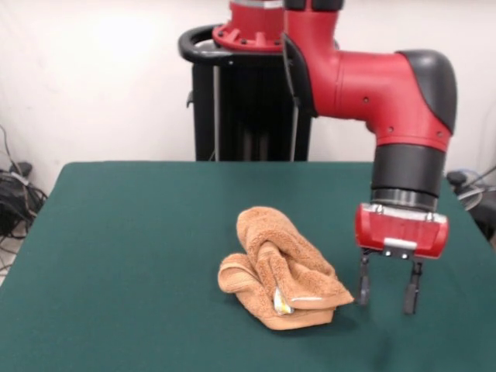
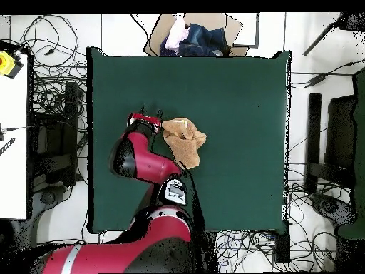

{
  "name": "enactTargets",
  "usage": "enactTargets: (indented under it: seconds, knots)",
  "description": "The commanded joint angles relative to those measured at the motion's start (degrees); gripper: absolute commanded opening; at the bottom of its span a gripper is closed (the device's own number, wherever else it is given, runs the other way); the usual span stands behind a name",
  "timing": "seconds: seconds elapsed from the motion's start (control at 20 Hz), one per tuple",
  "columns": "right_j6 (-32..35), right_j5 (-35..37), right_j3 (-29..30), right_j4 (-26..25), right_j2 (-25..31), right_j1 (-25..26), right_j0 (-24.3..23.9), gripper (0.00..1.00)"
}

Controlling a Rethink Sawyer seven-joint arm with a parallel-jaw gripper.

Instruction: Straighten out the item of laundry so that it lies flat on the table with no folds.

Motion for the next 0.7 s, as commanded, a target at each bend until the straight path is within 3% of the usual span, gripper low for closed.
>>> enactTargets:
  seconds: [0.05, 0.7]
  knots:
    - [10.61, 9.27, 3.87, 10.46, -2.79, 0.33, 5.71, 1.0]
    - [9.33, 13.53, 3.08, 18.04, -8.49, 2.53, 12.46, 1.0]
